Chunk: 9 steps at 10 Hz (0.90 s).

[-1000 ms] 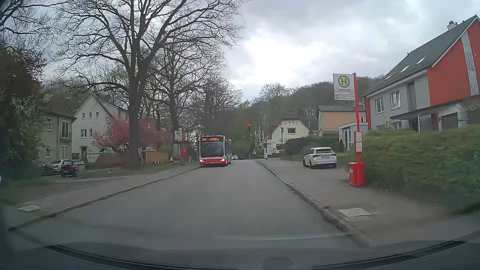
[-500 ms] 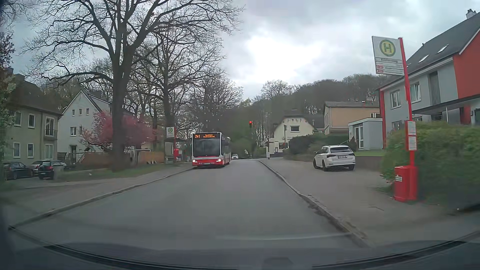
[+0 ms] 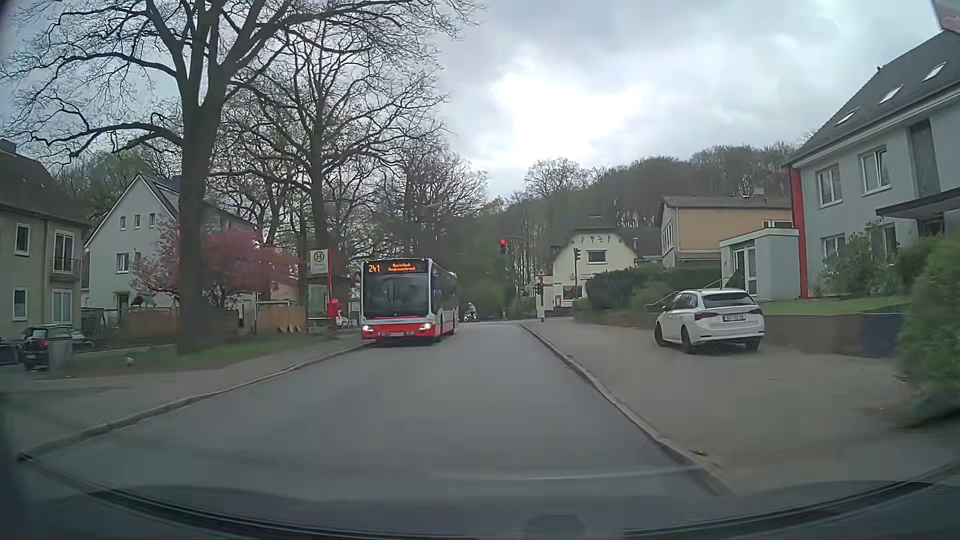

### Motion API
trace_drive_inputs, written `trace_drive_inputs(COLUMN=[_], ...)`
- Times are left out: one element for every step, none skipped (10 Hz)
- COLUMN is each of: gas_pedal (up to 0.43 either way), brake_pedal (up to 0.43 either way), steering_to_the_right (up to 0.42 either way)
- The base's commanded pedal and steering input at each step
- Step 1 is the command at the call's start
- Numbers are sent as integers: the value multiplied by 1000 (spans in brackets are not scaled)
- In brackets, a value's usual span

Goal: Follow the waypoints while adhering to traffic rules and regulations

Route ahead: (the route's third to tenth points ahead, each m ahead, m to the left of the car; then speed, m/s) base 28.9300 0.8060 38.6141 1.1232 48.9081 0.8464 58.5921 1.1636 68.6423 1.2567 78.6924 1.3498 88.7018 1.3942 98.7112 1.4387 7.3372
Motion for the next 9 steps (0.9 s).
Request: trace_drive_inputs(gas_pedal=[0,0,0,0,0,0,0,0,0], brake_pedal=[0,0,0,6,6,0,0,0,6], steering_to_the_right=[-6,-6,-6,-6,-6,-7,-8,-10,-11])
